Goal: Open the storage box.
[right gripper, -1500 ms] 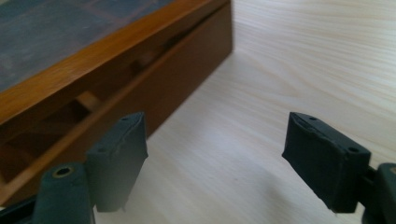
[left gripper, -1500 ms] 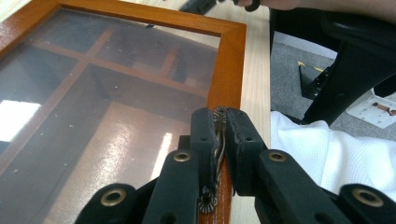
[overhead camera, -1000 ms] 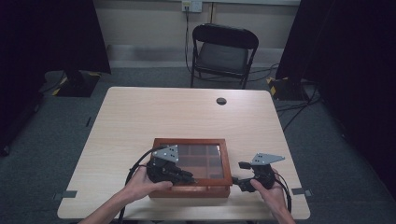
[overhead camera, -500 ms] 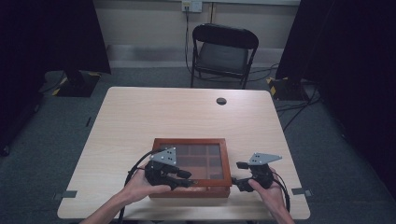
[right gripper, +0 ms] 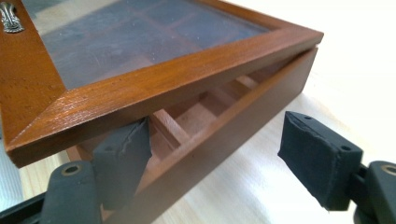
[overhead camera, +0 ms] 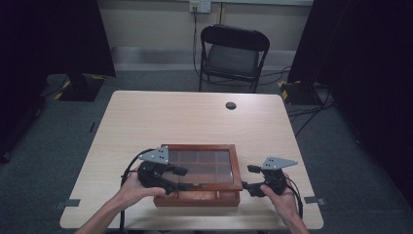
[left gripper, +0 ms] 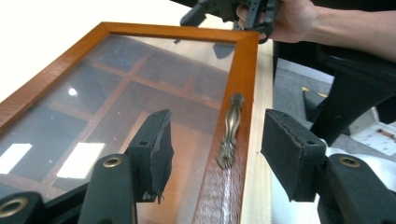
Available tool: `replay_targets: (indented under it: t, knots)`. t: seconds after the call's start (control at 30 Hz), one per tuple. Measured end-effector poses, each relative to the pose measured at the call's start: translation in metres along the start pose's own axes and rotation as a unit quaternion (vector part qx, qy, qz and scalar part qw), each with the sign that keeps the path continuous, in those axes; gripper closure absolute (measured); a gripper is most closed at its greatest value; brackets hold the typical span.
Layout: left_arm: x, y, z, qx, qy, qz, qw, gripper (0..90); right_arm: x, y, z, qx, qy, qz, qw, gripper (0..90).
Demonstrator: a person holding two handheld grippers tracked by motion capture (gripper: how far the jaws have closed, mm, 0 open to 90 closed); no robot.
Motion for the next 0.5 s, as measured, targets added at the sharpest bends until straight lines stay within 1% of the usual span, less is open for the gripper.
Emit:
replay_targets:
  t: [0.03, 0.07, 0.2, 0.23, 0.27, 0.33, 0.37, 0.43, 0.5]
  knots:
    - [0.0, 0.0, 0.0, 0.0, 0.0, 0.0, 1.0, 42.4, 0.0, 0.0, 0.0, 0.0, 0.0, 0.0, 1.0, 24.5]
    - [0.001, -0.002, 0.001, 0.007, 0.001, -0.002, 1.0, 41.6, -0.001, 0.001, 0.002, 0.0, 0.0, 0.003, 1.0, 24.4]
    - [0.0, -0.008, 0.003, 0.013, 0.005, 0.001, 0.9999, 38.0, -0.002, 0.003, 0.005, -0.001, -0.005, 0.003, 1.0, 24.7]
    - [-0.002, -0.014, 0.004, 0.021, 0.007, 0.009, 0.9997, 36.9, -0.001, 0.002, 0.008, 0.006, -0.001, 0.005, 1.0, 24.7]
    - [-0.003, -0.017, 0.004, 0.024, 0.005, 0.013, 0.9996, 35.7, -0.001, 0.001, 0.009, 0.008, -0.001, 0.006, 1.0, 24.7]
    - [-0.006, -0.021, 0.003, 0.029, 0.002, 0.015, 0.9995, 32.5, -0.001, 0.0, 0.012, 0.007, -0.002, 0.004, 1.0, 24.6]
    - [-0.008, -0.023, 0.003, 0.034, 0.004, 0.021, 0.9992, 32.0, -0.001, 0.0, 0.013, 0.008, -0.004, 0.005, 1.0, 24.4]
    - [-0.01, -0.028, 0.004, 0.045, 0.0, 0.026, 0.9987, 29.0, -0.002, 0.0, 0.016, 0.008, -0.004, 0.006, 0.9999, 23.7]
    - [-0.012, -0.031, 0.006, 0.045, 0.004, 0.039, 0.9982, 26.0, -0.002, 0.0, 0.021, 0.009, -0.006, 0.007, 0.9999, 23.5]
Point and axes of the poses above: each handheld gripper's, and its own axes: y roughly forward along the jaws, z roughly out of its top, x roughly to its right, the point moved 7 cm from there along y, roughly forward along the jaws, and after that the axes turned 3 degrees about y, right-handed, at the moved point
